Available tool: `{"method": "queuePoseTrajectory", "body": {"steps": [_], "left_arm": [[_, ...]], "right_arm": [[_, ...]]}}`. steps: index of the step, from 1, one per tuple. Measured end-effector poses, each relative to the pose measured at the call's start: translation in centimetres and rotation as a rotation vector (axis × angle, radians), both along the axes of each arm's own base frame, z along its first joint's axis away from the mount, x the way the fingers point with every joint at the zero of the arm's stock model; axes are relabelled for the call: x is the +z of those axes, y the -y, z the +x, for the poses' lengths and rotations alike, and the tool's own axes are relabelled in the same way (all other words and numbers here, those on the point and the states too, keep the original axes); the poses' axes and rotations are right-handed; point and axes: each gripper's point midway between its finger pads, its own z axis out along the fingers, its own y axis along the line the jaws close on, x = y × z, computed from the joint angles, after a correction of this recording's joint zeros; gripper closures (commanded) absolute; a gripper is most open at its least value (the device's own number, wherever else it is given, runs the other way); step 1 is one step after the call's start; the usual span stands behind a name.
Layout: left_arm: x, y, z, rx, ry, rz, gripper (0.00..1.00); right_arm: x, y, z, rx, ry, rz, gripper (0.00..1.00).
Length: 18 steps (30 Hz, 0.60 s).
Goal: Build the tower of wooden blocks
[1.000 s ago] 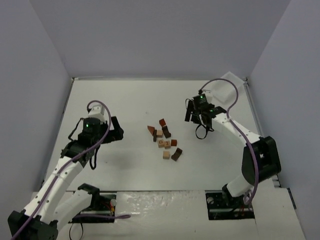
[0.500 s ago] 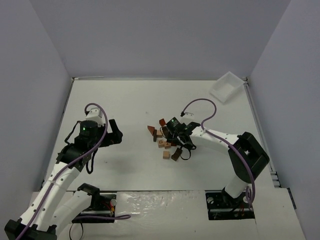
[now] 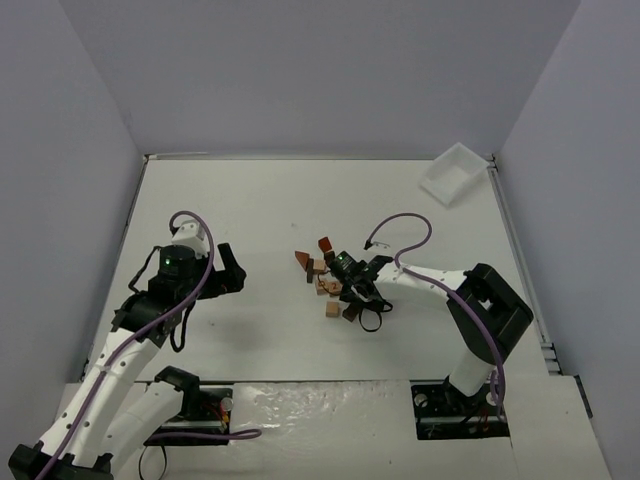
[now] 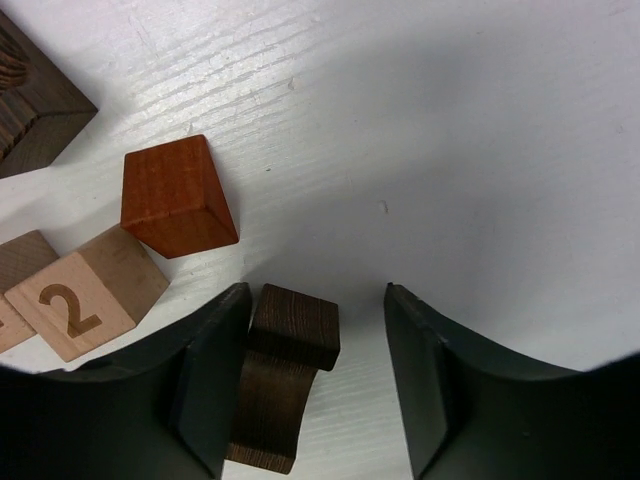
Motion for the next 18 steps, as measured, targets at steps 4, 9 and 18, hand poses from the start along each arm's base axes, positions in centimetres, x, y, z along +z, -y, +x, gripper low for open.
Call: {"method": "queuePoseTrajectory", "body": {"steps": [4,9,18], "left_arm": [[-0.1,0.1,-0.1,-0.004,-0.004,0.001,0.07],[-0.1,0.2,-0.1,-0.010,-0.006,0.000,0.07],[0.1,1.1,-0.1,-0.047,-0.003,-0.027,0.07]], "right_arm": [[0.0,0.1,0.0,-0.014,0.004,0.001,0.65],[0.2,0.2,0.1,-0.021,0.011,-0.003,0.89],[3.1,-0.5,1.2,0.012,0.072,0.029,1.00]]}}
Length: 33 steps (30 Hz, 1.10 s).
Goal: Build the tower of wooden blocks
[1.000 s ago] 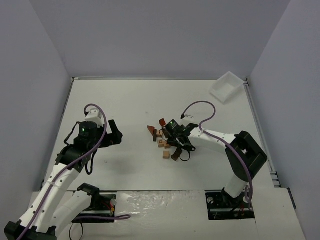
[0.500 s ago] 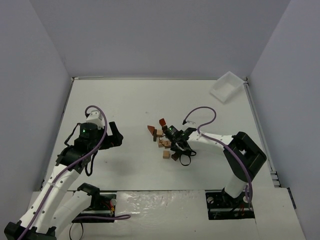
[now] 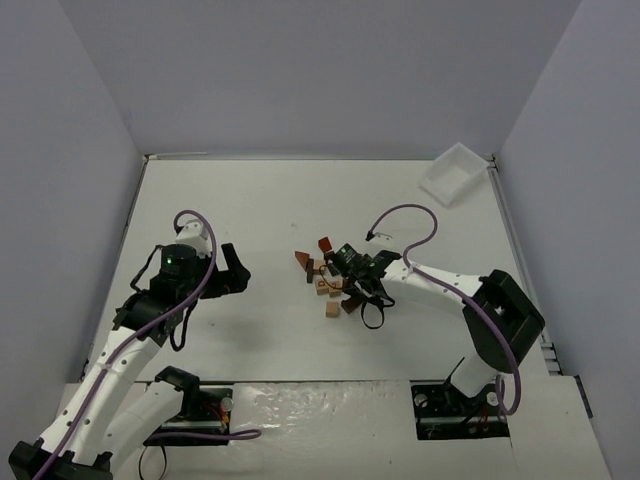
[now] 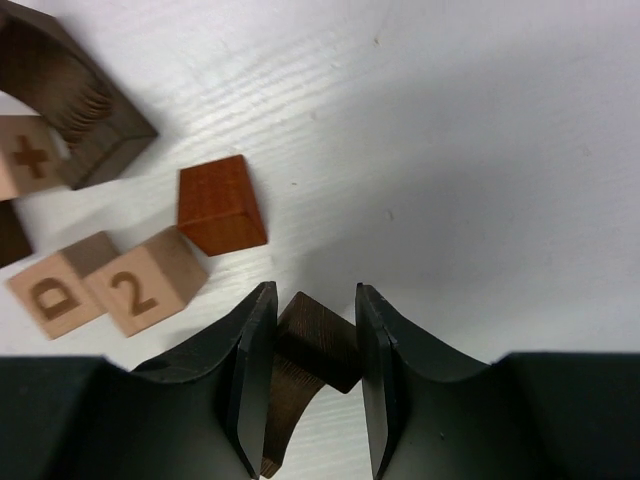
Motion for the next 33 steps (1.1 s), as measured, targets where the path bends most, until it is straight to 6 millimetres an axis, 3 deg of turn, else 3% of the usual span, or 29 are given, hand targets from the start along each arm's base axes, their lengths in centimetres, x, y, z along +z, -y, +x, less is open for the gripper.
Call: {"method": "queuePoseTrajectory", "body": {"steps": [3,8,13,16,25,33], "left_arm": [[0.4,0.9,0.1,-0.038,0.009,-0.031,0.07],[1.5,3.7,0.3,-0.144,0.018,-0.141,0.07],[3.4,6.8,0.9,-0.249,0.038,-0.283,0.07],[4.8,8.1,1.2,-0.297,0.064,-0.352,0.08],[11.3,12.0,2.2,-0.449,0.136,-0.591,0.07],[17.1,13.0,1.3,-0.574,0.257,-0.676,0.08]], "right_arm": [[2.8,-1.0,1.3,0.041,0.066,0.026,1.00],[9.1,-4.0,3.7,0.184,0.231,0.125,1.00],[15.7,-7.1,4.7,0.385,0.425,0.259,1.00],[18.6,-8.8,4.6,0.505,0.512,0.317,1.00],[25.2,-13.5,2.8,0.867,0.651,0.503,1.00],[33.0,-13.8,3.7,0.982,0.828,0.683,1.00]]}}
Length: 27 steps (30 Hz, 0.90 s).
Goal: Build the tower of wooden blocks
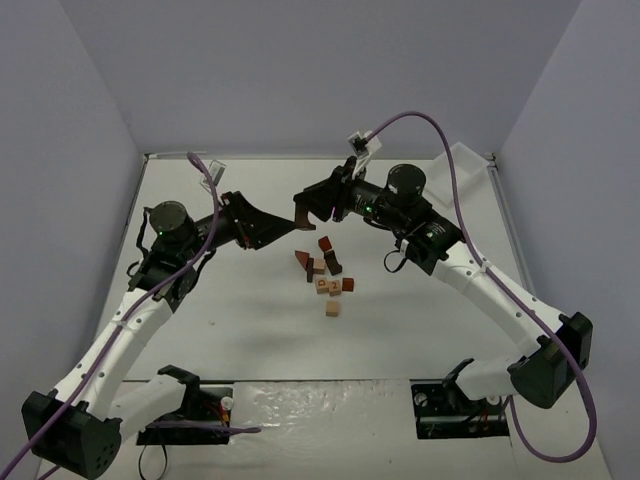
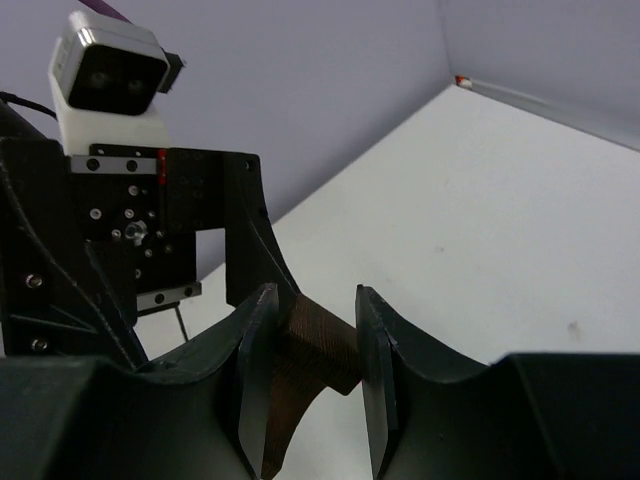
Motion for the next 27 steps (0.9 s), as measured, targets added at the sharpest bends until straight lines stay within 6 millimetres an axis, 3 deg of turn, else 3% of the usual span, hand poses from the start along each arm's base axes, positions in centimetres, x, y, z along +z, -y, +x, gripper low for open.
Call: {"method": "queuePoseTrajectory", "body": {"steps": [6,12,27], "left_arm": [[3.3,0.2,-1.0,-0.043,0.081,-0.089,0.15],[5.9,0.4,-1.8,-0.084,0.136,-0.169,0.24],[6.8,0.7,-2.4,-0.132,0.136,-0.211,0.50]], "right_arm": [[3.7,-1.3,-1.4,0.133,0.066,0.076,1.00],[4.7,-2.0,-2.6,0.225,0.080,0.111,1.00],[5.9,-2.5,-3.8,0.314,0.100,0.161,1.00]]}}
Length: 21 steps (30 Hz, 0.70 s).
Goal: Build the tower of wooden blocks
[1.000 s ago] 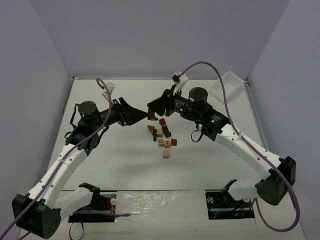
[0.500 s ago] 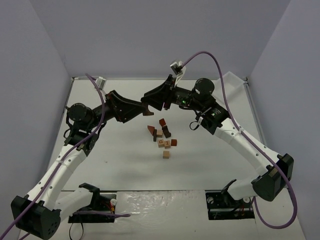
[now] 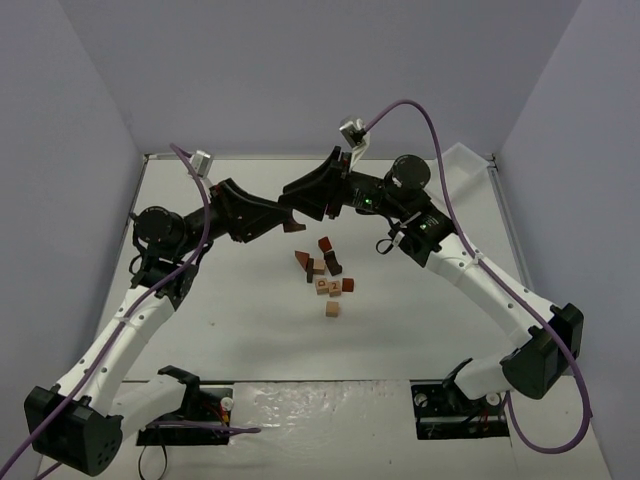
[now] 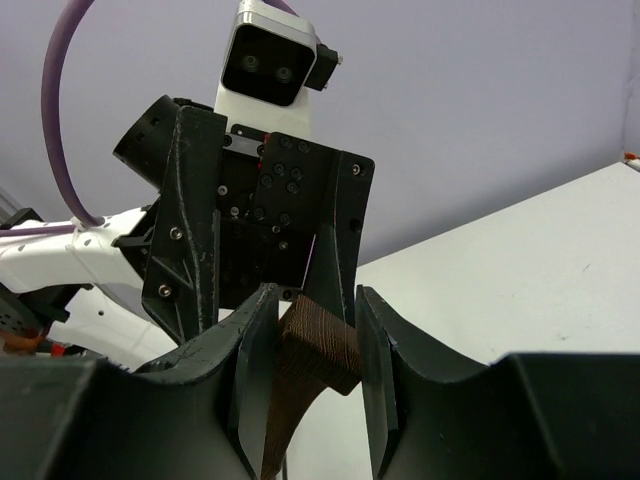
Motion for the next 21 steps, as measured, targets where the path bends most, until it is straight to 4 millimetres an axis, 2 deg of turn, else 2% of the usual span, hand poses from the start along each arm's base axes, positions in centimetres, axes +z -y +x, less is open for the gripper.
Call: {"method": "queuePoseTrajectory", "body": {"steps": [10,12,14,18,21], "left_arm": [[-0.16,0.13,0.16,-0.009,-0.016,-0.003,0.83],[-0.20,0.15,0.22,-0.010,-0.019,-0.004,0.94],[-0.23,0.17,0.26,-0.010,-0.020,-0.003,1.00],[-0.32,0.16,0.33,-0.007,-0.022,-0.004,1.00],[-0.74,0.18,0.27,-0.010,-0.021,0.002,1.00]], "right_arm": [[0.85,0.15,-0.18,0.021,0.023,0.027,1.00],[0.78,0.11,-0.20,0.025,0.023,0.026,1.00],[0.73,0.08,-0.20,0.028,0.024,0.026,0.92],[0.69,0.02,-0.14,0.030,0.025,0.026,0.52],[0.62,0.09,0.15,0.024,0.023,0.027,0.36]]}}
